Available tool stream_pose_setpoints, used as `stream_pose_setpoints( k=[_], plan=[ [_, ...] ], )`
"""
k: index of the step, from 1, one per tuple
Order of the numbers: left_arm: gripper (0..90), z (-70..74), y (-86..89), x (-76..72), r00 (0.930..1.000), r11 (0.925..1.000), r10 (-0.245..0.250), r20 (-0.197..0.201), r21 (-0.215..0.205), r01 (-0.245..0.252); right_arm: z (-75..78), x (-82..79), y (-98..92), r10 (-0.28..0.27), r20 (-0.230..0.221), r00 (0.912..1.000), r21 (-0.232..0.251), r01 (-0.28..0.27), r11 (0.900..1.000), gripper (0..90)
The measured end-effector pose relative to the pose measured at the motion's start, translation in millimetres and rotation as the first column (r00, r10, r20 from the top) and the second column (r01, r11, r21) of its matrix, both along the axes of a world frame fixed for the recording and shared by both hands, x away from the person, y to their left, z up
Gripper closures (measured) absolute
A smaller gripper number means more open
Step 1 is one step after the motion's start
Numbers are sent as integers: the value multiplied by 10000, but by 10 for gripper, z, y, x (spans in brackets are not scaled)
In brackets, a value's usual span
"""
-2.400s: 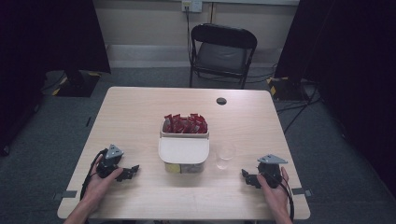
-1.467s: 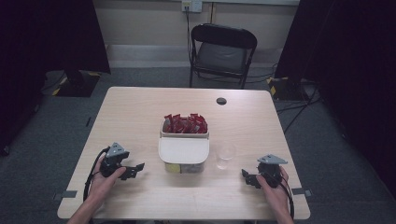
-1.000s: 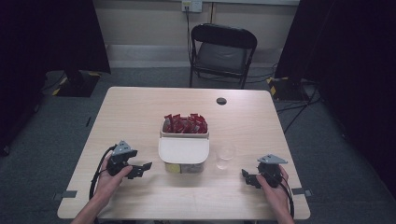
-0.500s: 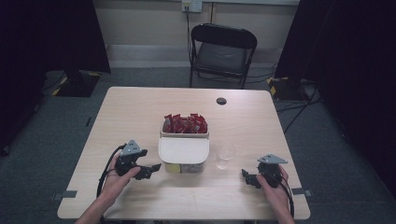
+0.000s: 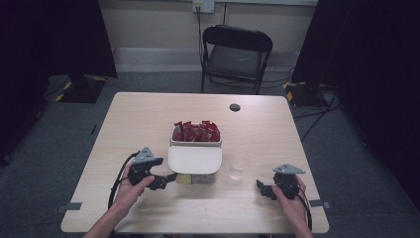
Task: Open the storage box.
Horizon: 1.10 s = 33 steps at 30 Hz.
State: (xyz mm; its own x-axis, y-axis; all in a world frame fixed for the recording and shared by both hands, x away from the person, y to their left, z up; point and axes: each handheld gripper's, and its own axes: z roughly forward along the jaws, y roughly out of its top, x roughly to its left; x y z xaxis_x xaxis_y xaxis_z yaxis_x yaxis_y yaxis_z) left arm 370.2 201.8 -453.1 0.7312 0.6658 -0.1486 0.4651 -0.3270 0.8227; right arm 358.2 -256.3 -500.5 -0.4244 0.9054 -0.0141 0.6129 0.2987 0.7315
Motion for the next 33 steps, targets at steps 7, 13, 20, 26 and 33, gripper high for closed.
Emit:
stream_pose_setpoints(
  k=[7,13,20,26,33],
  plan=[
    [148,44,-16,2,10000,9993,-94,-11,-367,94,0,0,0,0,0,10000,-2,0,10000,112],
    [144,87,-45,20,9996,9991,-272,56,-321,274,0,0,0,1,2,10000,-2,-1,10000,112],
    [141,111,-60,25,9993,9991,-368,108,-190,370,0,0,0,0,-1,10000,1,0,10000,112],
    [147,135,-51,21,9992,9989,-362,163,-306,366,0,0,0,2,2,10000,-3,-2,10000,112],
    [149,144,-39,29,9992,9985,-402,81,-373,405,0,0,0,-2,-8,10000,4,2,10000,112]
  ],
)
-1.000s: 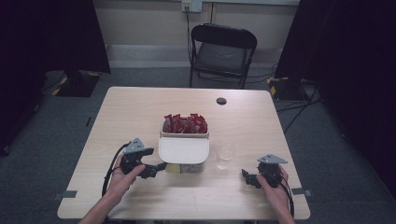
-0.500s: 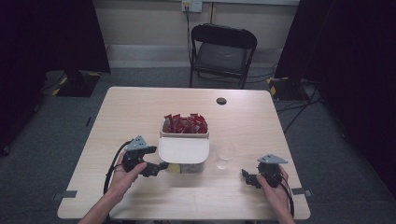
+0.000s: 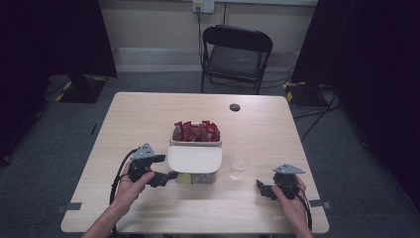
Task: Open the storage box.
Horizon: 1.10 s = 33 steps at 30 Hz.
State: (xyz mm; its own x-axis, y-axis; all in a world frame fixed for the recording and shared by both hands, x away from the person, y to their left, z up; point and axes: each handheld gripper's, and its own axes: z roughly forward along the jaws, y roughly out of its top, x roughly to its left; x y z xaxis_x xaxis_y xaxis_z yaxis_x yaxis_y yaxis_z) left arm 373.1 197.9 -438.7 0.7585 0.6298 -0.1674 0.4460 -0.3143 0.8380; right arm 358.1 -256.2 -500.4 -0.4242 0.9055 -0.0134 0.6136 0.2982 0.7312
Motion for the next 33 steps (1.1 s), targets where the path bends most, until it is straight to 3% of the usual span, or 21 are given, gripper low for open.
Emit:
stream_pose_setpoints(
  k=[6,11,15,33],
  plan=[
    [152,11,12,3,10000,10000,-10,-76,-35,10,0,1,0,4,9,10000,-4,-4,10000,112],
    [152,16,31,22,9998,9993,63,-207,-379,-71,0,0,0,2,-1,10000,0,-2,10000,112],
    [155,56,26,31,9999,9995,57,-102,-314,-61,0,0,0,3,0,10000,-1,-3,10000,112],
    [157,241,73,129,9997,9960,240,102,-858,-230,-1,3,-2,37,11,10000,0,-37,10000,112]
  ],
)
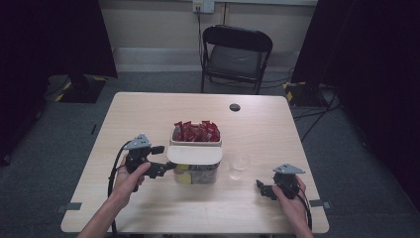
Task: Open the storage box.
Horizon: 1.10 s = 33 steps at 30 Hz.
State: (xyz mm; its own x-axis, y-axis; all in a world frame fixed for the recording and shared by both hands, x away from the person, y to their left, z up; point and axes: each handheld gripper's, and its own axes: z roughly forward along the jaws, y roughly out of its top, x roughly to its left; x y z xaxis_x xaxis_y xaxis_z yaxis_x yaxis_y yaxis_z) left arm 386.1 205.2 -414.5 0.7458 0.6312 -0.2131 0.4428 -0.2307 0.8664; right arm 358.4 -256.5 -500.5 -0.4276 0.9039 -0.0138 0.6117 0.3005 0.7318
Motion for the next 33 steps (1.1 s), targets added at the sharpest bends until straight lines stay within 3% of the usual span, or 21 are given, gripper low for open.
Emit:
stream_pose_setpoints(
  k=[6,11,14,28,33],
  plan=[
    [156,37,-4,32,10000,9999,38,49,-121,-38,0,0,0,-14,-8,10000,-1,14,10000,112],
    [156,90,-19,57,9998,9997,153,118,177,-155,0,0,0,-4,-1,10000,-3,4,10000,112],
    [158,132,-29,74,9996,9997,210,204,132,-213,0,0,0,-2,-5,10000,-4,2,10000,112],
    [155,202,-70,156,9999,9995,110,85,300,-113,0,2,-1,13,-1,10000,-3,-13,10000,112],
    [154,190,-62,181,10000,9998,89,23,166,-89,0,2,-2,17,1,10000,-5,-17,10000,112]
  ],
)
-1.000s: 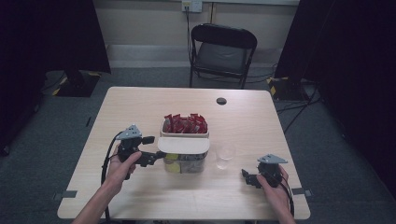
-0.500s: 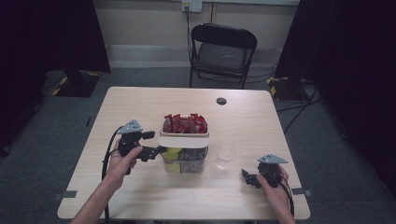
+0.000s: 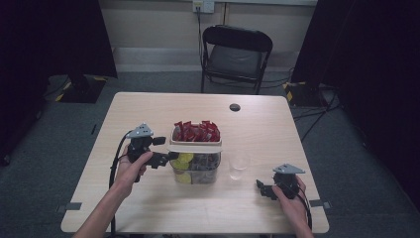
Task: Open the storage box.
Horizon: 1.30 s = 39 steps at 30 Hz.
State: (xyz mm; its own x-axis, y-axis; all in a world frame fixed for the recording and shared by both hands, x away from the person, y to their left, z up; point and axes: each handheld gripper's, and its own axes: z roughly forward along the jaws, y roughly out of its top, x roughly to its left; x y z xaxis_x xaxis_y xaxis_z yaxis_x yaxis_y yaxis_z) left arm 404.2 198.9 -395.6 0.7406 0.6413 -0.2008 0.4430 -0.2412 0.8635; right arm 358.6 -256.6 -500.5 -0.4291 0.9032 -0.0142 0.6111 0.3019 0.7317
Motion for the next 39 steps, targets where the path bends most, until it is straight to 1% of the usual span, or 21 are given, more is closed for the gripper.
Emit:
stream_pose_setpoints(
  k=[2,4,8,9,12,15,19,22,23,26,31,32,36,37,39],
  plan=[
    [156,-4,-6,12,10000,10000,-48,-10,9,48,0,0,0,4,-1,10000,0,-4,10000,112],
    [157,7,-18,27,9999,9999,-106,18,123,106,0,0,0,5,0,10000,3,-5,10000,112],
    [155,34,-30,43,10000,10000,-52,12,82,52,0,0,0,3,-1,10000,0,-3,10000,112],
    [155,43,-28,49,10000,9999,-51,30,144,51,0,0,0,4,1,10000,1,-4,10000,112],
    [155,50,-29,66,10000,10000,-72,41,41,72,0,0,0,4,0,10000,0,-4,10000,112],
    [155,55,-31,77,9999,9999,-96,-51,-131,96,0,1,-1,25,4,10000,-1,-25,10000,113],
    [156,73,-38,94,10000,9997,-96,6,-239,96,0,2,-2,37,4,10000,1,-37,10000,113],
    [156,72,-31,106,9999,9994,-88,-92,-329,85,0,2,-2,37,3,10000,1,-37,10000,113],
    [155,68,-24,117,9999,9992,-141,-55,-370,139,0,2,-2,36,3,10000,0,-36,10000,113],
    [156,81,-25,133,9998,9992,-39,-176,-394,32,0,2,-2,36,4,10000,1,-36,10000,113],
    [159,131,-51,155,10000,9991,-26,-79,-430,22,0,2,-2,38,4,10000,-1,-38,10000,113],
    [160,142,-49,160,10000,9993,-68,-67,-364,66,0,2,-2,37,5,10000,2,-37,10000,113],
    [160,162,-44,179,10000,9987,-7,-59,-515,4,0,2,-2,36,3,10000,0,-36,10000,112],
    [160,155,-48,180,10000,9978,-9,-77,-656,4,0,2,-2,35,4,10000,0,-35,10000,113],
    [160,149,-45,186,10000,9977,-38,-81,-682,32,0,2,-2,35,4,10000,1,-35,10000,113]
  ],
)
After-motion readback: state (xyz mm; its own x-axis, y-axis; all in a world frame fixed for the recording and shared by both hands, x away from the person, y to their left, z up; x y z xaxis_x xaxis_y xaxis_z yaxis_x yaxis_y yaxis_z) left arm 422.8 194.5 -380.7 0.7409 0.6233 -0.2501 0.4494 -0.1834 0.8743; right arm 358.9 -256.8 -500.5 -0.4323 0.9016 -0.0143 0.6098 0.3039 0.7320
